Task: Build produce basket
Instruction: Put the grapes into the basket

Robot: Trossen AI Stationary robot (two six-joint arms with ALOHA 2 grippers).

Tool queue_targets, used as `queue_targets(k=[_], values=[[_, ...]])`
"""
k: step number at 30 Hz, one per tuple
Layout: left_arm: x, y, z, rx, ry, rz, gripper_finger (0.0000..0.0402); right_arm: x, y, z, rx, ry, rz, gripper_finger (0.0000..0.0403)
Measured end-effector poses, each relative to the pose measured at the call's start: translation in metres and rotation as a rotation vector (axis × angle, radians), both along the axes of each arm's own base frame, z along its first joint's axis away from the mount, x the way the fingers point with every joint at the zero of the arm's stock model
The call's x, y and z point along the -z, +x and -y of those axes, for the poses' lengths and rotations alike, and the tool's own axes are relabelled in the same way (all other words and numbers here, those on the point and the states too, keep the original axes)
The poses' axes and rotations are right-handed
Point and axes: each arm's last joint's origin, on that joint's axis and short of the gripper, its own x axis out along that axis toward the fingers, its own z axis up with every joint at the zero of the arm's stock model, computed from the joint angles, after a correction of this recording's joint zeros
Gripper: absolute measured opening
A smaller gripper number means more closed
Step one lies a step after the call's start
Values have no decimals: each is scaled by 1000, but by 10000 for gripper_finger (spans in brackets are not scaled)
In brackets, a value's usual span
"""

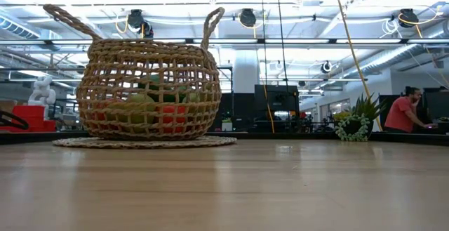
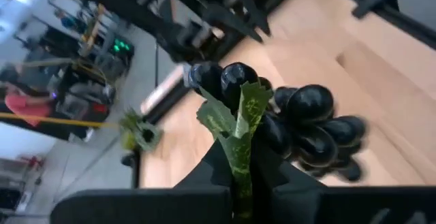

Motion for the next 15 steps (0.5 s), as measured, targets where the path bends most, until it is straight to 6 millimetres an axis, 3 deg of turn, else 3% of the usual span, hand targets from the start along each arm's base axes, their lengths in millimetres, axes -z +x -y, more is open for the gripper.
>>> queue_targets(k=[8, 15], values=[[-56, -27, -25, 65, 47, 158, 19, 0, 0, 0, 0, 1, 0, 40], [-87, -55, -51, 82, 92, 214, 11, 0, 0, 0, 1, 2, 0, 40]])
